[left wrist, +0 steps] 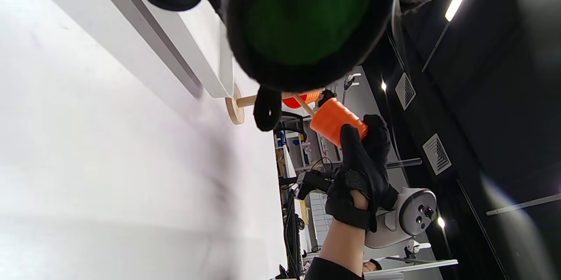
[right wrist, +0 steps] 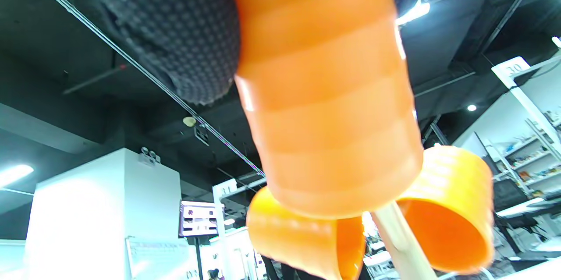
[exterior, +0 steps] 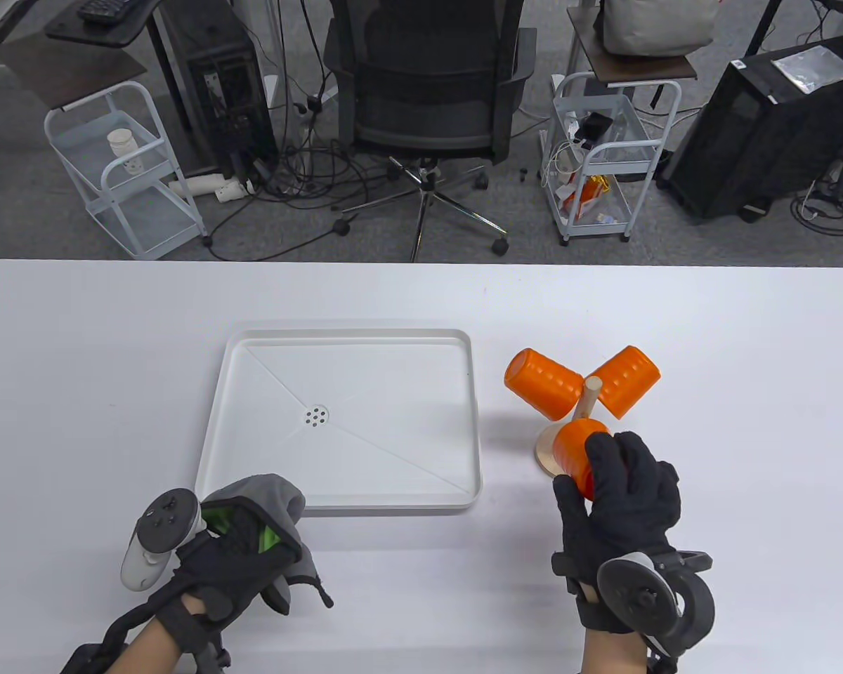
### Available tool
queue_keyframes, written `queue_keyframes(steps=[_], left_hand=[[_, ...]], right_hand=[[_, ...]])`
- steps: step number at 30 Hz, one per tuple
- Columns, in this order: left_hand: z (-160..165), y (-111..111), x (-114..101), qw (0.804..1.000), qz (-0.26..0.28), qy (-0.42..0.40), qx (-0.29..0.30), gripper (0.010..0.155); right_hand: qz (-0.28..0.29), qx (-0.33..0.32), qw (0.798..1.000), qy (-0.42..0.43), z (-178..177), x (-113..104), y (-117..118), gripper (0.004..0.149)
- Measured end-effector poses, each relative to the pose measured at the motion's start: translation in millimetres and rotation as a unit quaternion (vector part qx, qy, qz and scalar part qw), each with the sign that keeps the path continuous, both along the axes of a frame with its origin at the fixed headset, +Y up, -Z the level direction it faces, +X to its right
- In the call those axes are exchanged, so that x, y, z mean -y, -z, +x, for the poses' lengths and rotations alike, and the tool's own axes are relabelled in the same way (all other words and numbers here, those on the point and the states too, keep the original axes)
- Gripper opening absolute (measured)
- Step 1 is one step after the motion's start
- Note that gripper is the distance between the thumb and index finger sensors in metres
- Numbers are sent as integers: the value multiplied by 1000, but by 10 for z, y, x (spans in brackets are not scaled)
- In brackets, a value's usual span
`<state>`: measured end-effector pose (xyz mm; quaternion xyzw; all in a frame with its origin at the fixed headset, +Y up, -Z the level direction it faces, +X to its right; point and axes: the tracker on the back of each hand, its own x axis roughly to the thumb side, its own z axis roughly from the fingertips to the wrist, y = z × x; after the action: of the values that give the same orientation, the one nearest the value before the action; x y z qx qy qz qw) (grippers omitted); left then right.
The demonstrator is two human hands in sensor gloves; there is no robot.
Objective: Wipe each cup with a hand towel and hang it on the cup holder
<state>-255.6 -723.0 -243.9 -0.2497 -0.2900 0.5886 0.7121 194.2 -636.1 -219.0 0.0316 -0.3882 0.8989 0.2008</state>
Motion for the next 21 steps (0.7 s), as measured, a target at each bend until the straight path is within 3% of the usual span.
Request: queue_keyframes(steps=[11,21], left_hand=[[4,1,8,1000,-1,1,1,82],[7,2,14,1000,-4,5,1,82]], right_hand=[[-59,26,998,12,40,308,246,75],[-69,31,997,8,35,432,351,75]])
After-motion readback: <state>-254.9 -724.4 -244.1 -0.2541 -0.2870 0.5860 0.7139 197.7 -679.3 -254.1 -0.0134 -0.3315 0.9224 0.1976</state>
